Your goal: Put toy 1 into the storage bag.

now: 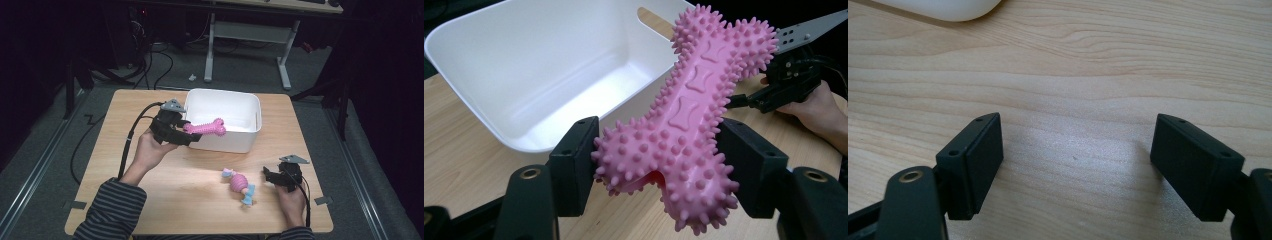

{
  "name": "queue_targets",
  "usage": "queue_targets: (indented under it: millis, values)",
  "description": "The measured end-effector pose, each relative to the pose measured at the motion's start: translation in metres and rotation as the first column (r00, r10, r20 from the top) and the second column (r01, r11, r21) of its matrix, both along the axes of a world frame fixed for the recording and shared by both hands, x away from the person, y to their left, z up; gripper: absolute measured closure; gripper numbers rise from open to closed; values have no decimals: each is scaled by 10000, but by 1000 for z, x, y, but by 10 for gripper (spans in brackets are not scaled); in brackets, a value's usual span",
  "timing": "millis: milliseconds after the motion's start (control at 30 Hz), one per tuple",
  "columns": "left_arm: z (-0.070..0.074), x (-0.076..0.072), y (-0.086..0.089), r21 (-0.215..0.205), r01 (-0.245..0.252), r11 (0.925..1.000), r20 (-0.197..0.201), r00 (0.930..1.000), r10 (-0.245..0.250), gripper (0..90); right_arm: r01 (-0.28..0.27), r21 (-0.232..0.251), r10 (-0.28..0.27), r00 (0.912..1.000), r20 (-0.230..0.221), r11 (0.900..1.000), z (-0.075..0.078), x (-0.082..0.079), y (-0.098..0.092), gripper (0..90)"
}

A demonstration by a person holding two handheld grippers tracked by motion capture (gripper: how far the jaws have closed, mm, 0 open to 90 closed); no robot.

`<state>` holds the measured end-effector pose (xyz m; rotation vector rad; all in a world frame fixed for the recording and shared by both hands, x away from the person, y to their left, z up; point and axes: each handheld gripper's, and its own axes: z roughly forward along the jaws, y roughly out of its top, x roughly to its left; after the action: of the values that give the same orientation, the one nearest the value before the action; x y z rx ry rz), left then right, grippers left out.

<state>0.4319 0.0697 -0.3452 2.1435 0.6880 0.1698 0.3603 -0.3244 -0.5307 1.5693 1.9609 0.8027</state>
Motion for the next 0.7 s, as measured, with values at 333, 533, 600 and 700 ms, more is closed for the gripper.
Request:
queue_targets:
  millis: [333, 533, 600, 700]
  values:
    - [14, 10, -6, -11, -35, 10000, 114, 9999, 35, 363, -1, 1, 1, 10000, 2, 10000, 0, 0, 0, 210]
    - [20, 20, -14, -29, 11, 10000, 84, 10000, -11, 363, -1, 3, 1, 10000, 0, 10000, 0, 0, 0, 210]
    - [21, 21, -16, -4, 50, 10000, 84, 10000, -50, 363, -2, 1, 2, 10000, 1, 10000, 0, 0, 0, 210]
    - [22, 28, -23, 46, 80, 10000, 78, 9999, -80, 363, 8, 7, -8, 10000, -1, 10000, 0, 0, 0, 210]
